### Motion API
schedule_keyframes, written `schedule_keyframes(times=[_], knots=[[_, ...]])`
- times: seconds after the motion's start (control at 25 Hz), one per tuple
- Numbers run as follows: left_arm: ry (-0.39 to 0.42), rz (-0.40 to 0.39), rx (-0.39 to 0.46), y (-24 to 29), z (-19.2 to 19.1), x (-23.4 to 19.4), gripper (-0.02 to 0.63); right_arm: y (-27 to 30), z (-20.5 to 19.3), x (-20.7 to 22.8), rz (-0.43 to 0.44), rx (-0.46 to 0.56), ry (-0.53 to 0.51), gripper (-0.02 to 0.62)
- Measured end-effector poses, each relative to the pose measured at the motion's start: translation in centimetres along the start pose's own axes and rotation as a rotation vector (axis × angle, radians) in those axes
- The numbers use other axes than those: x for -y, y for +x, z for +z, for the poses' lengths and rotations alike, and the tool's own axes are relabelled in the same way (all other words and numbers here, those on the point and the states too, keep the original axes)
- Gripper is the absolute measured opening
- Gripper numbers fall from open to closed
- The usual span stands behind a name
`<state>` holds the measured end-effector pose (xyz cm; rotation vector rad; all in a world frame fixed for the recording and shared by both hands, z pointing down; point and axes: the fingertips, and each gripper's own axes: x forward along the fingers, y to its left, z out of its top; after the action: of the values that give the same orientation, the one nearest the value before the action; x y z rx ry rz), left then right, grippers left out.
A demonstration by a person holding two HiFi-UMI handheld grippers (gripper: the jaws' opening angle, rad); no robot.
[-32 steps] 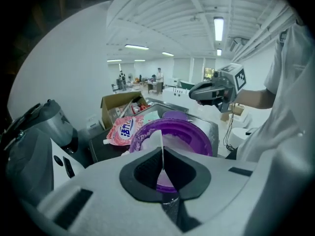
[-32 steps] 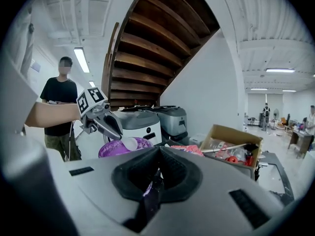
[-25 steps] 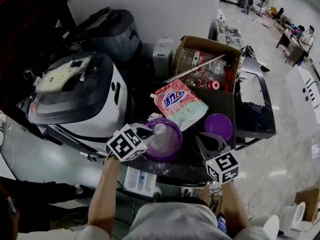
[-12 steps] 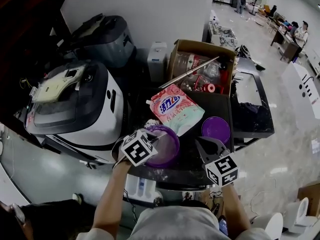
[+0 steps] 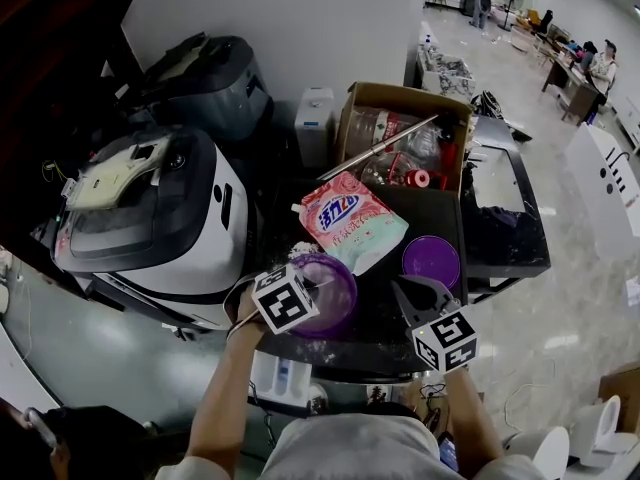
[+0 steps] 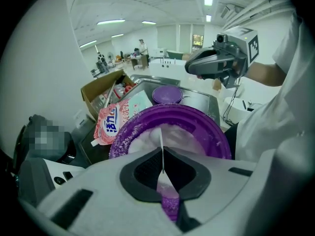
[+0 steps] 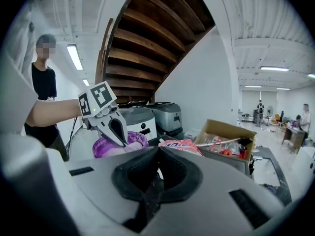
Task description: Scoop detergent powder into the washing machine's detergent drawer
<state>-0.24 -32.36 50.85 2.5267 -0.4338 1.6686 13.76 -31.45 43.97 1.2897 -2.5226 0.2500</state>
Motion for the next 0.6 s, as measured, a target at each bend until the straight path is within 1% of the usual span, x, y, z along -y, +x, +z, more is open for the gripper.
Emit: schedule_keyframes(times=[0.12, 0.44, 0.6], knots=[[0.009, -0.04, -0.022, 0.1, -0.1, 0.7, 0.014, 0.0, -0.1, 0.0, 0.002, 0.0, 0.0, -0.003], [0.041, -0.117, -0.069, 0.3, -0.1, 1.9, 0.014, -0.5, 0.3, 0.4, 0.001, 0.005, -0.005, -0.003], [0.053, -0.18, -0.099, 0.4, -0.2, 2.6, 0.014, -0.7, 0.1, 0.4, 0.003, 0.005, -0.004, -0.003]])
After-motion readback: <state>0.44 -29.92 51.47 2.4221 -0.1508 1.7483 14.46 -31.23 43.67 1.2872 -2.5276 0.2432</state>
